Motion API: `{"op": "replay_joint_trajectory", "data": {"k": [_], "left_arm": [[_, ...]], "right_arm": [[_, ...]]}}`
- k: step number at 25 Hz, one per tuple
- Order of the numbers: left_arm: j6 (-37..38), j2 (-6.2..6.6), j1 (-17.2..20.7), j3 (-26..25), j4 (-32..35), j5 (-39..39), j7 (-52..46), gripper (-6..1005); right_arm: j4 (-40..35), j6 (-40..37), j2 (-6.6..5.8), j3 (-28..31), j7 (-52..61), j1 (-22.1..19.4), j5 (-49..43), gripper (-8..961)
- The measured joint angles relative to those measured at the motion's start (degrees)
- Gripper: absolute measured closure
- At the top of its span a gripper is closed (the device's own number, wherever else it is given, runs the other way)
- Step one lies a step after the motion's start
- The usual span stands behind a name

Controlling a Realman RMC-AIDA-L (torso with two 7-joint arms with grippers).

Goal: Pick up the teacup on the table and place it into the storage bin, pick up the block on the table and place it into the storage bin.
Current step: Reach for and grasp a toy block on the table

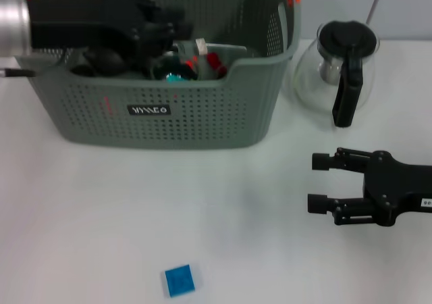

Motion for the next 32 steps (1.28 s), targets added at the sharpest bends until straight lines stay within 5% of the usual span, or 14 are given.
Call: {"op": "replay_joint_trajectory", "data": {"k": [5,11,16,22,32], "left_arm": [[-1.5,-0.71,2.2,1.5,0.3,0.3,2.8,760],[9.4,-0.73,9.8,2.0,2.6,0.0,16.3,759],[6.0,-1.3,16.0,4.4,11.3,0.4,27.7,707],[3.5,-1.27,16.7,5.4,20.2,4.6,36.7,559],[1.5,-1.45,17.8,9.6,21.7,8.9,37.3,329]], "right_arm": [[0.0,0.0,-0.04,0.0,0.0,-0.1,0.1,39],[0.0,0.2,0.09,0.0,0.0,0.3,0.0,38],[0.0,0.3,0.11,0.0,0.0,0.4,0.0,39],[0.0,0.2,0.06,0.0,0.4,0.1,0.0,38],[0.0,0.5,0.0,0.0,0.4,-0.2,0.0,38]]}}
